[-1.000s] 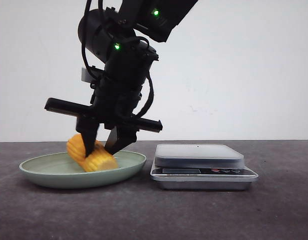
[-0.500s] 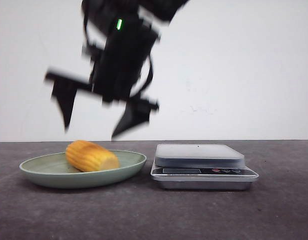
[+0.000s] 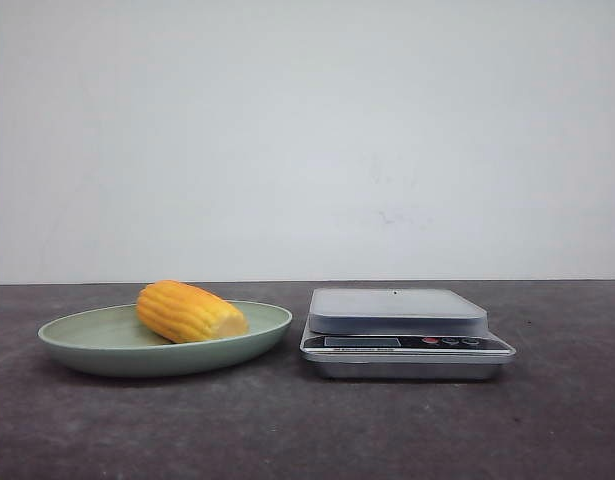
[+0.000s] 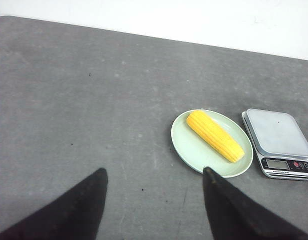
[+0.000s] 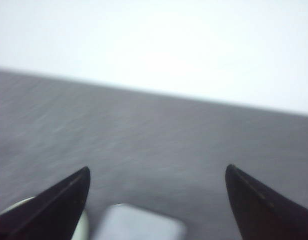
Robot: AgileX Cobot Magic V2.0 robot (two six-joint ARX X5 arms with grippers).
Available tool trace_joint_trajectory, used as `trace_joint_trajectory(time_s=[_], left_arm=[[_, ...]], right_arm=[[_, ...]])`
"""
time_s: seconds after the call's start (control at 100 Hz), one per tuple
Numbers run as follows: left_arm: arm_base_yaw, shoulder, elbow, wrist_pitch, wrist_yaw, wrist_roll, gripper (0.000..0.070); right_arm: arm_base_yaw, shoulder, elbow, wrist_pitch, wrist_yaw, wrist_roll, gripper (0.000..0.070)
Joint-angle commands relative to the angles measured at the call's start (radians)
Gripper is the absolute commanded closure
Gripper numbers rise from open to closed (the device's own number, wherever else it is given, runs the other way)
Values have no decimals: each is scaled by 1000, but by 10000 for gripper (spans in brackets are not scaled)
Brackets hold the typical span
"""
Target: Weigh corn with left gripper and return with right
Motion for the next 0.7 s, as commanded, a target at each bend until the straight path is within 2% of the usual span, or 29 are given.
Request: trace_joint_trajectory(time_s=[0.0,0.19,0.39,0.53,0.57,0.61,0.65,0.69], left_arm=[[-3,-3,13,-6,-3,13,356],[-3,-3,13,10,-2,13,356],[-3,-3,-5,68,-3,19,356],[-3,-12,-48,158,-2,37,357],[-3,-15,-68,181,-2,45,358],[-3,-17,-89,196,-3,46,359],[-3,-17,-111,209,-3,47,375],[-3,-17,-136,222,-3,47,452]], right_arm=[[-18,-102,19,-62,29,-77,153],[-43,-367,18,-282,175,-116,154],[-43,-547,3,-526,164,-50,154],[-43,-642,-43,-565,114,-29,162],[-43,-667,-64,-560,96,-18,201],[-43,-687,-88,-555,84,-7,276],[-43,-703,-112,-552,83,0,403],[-43,-717,-137,-550,83,5,573]])
